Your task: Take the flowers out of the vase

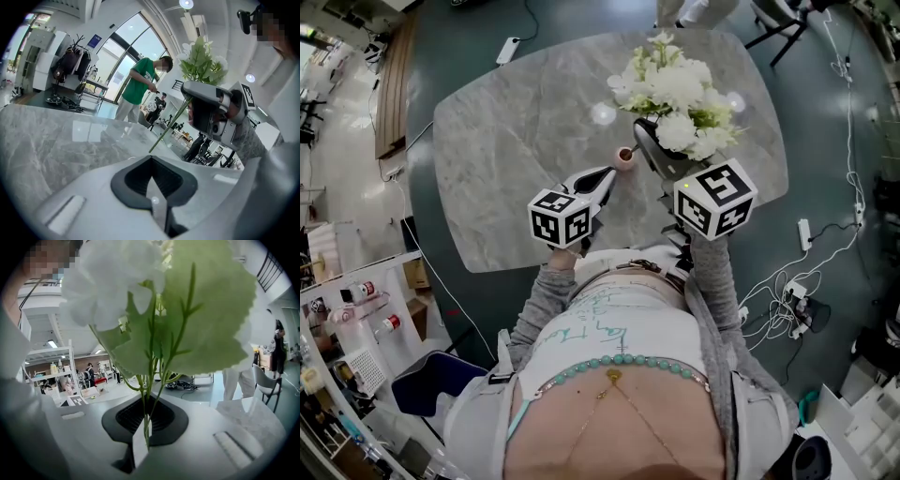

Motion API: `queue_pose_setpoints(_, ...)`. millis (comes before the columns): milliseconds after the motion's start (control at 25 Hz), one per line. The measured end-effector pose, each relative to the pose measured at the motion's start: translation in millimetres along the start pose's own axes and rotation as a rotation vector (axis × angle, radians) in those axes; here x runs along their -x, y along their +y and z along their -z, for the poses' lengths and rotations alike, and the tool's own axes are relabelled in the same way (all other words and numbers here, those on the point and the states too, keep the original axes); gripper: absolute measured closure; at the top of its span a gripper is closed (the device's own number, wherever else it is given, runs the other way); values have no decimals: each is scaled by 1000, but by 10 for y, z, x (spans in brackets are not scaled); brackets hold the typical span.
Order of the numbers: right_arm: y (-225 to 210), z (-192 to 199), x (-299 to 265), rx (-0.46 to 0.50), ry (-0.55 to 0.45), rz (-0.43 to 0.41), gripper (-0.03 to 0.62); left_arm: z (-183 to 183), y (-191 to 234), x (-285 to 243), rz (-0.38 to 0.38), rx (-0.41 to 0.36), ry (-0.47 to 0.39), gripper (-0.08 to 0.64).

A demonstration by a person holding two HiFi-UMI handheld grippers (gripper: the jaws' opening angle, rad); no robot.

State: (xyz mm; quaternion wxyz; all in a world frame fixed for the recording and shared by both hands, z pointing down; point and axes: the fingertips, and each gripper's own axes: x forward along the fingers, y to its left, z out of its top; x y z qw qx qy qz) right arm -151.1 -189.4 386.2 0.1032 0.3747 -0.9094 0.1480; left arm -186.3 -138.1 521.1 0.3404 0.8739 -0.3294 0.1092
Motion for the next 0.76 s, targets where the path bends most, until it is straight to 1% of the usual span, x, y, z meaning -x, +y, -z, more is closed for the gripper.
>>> queue_pose_setpoints(760,-32,20,23,7,22,-8,561,11,-43,-8,-8,6,-8,560)
